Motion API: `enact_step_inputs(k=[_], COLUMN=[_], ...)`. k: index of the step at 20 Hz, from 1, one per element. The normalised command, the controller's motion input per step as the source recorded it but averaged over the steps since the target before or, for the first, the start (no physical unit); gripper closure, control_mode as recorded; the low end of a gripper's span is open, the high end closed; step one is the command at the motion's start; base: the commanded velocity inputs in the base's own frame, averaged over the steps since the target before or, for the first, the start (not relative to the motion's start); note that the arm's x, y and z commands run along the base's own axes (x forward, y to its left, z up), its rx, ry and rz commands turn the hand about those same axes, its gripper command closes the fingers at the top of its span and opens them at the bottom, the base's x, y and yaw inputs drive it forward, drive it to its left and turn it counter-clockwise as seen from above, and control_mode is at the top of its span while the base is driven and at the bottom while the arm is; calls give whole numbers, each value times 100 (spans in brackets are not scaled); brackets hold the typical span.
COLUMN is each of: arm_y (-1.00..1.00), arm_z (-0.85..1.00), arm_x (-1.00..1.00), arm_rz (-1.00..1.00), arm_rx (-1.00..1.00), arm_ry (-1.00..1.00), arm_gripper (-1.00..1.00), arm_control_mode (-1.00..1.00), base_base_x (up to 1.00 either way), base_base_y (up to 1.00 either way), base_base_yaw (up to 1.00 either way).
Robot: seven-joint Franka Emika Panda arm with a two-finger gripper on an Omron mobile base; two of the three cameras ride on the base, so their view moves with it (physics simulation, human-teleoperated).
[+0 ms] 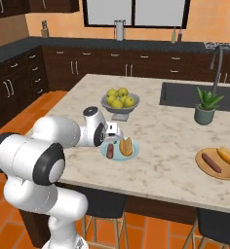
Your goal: Place one bun and one sausage from the bowl on each plate.
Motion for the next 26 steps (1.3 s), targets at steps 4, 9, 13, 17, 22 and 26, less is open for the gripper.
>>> enact_step_inputs(k=[4, 9, 13, 17, 22, 26], arm_y=[0, 8, 24, 52, 81, 72], arm_z=[4, 66, 100, 100, 99, 6], arm_x=[0, -32, -79, -100, -79, -10], arm_rz=[0, 0, 0, 0, -5, -3], arm_rx=[0, 0, 10, 14, 0, -18], arm_ry=[0, -2, -3, -17, -10, 10], arm_gripper=[-100, -100, -100, -100, -100, -100], arm_control_mode=[-100, -100, -100, -100, -100, -100], base_base_x=[0, 0, 0, 0, 0, 0], base_base_y=[0, 0, 0, 0, 0, 0], base_base_yaw=[0, 0, 0, 0, 0, 0])
